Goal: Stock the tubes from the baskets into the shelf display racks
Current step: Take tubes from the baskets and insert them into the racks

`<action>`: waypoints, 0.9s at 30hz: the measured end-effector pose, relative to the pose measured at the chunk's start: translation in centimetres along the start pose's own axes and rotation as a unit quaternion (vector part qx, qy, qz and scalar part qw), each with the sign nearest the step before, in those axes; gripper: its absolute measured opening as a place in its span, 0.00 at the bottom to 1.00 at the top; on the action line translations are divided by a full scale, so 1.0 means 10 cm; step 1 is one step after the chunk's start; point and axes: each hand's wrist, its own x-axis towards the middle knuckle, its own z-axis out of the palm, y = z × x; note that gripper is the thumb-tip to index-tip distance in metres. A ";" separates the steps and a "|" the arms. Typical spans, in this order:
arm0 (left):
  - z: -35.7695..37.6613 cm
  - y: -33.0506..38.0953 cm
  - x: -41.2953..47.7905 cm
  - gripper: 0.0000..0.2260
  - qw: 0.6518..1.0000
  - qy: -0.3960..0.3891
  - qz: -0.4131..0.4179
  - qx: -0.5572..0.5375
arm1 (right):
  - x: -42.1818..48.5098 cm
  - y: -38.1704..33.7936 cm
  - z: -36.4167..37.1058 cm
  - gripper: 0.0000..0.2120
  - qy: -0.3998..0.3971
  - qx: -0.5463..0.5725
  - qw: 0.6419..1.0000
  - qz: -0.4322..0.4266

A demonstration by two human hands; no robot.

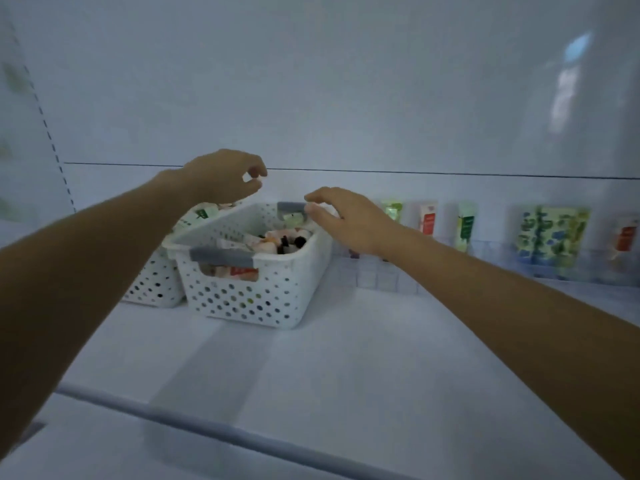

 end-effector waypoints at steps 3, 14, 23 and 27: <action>0.07 -0.30 0.05 0.12 0.998 -0.052 0.028 -0.029 | 0.29 -0.09 0.11 0.18 -0.090 -0.009 0.995 0.045; 0.47 -0.23 0.49 0.12 0.955 -0.247 0.130 -0.104 | 0.61 -0.14 0.16 0.22 -0.208 -0.130 0.958 0.151; 0.57 -0.17 0.54 0.18 0.942 -0.281 0.121 -0.135 | 0.60 -0.11 0.19 0.24 -0.166 -0.168 0.944 0.230; 0.53 -0.21 0.51 0.17 0.958 -0.259 0.119 -0.038 | 0.62 -0.13 0.26 0.23 -0.111 -0.129 0.957 0.233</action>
